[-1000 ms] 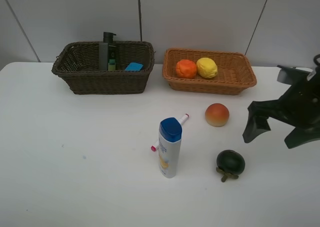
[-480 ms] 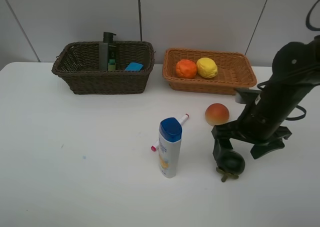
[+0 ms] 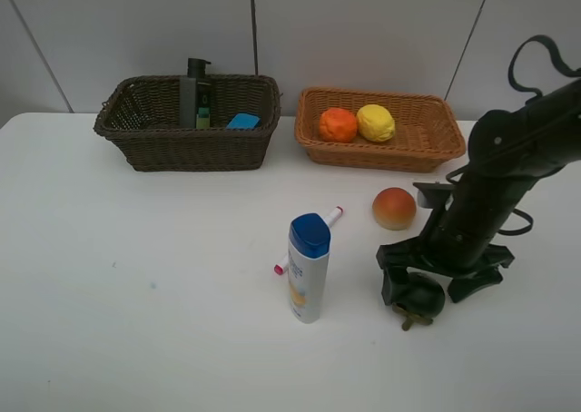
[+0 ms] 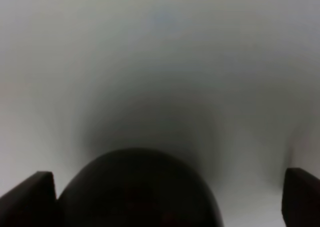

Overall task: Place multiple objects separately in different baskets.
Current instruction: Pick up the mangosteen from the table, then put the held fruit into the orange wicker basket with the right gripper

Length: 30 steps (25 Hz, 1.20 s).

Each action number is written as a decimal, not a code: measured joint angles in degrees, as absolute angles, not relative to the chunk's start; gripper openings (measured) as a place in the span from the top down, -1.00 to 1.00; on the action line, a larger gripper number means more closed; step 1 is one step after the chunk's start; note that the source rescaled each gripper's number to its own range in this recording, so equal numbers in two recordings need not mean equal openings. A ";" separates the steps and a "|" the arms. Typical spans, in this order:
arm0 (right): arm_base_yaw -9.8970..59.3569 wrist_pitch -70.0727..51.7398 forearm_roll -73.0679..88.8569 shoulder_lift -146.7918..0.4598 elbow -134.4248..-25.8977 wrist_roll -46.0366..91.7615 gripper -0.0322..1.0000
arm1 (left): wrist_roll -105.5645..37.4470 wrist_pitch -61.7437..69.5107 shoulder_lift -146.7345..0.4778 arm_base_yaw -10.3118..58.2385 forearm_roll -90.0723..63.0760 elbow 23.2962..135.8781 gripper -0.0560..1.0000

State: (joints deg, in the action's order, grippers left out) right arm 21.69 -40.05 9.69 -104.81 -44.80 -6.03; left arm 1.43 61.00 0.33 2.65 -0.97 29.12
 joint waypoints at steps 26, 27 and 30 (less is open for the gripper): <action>19.86 -61.76 -2.82 -106.38 -75.00 -5.61 -0.26 | 1.43 61.00 0.33 2.65 -0.97 29.12 -1.00; 18.78 -61.84 -3.14 -106.45 -78.11 -5.73 -0.26 | 1.43 61.00 0.33 2.65 -0.97 29.12 -1.00; 15.45 -60.96 -3.72 -108.65 -86.52 -5.78 -0.26 | 1.43 61.00 0.33 2.65 -0.97 29.12 -1.00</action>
State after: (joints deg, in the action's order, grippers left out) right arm 15.45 -60.96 -3.72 -108.65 -86.52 -5.78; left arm 1.43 61.00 0.33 2.65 -0.97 29.12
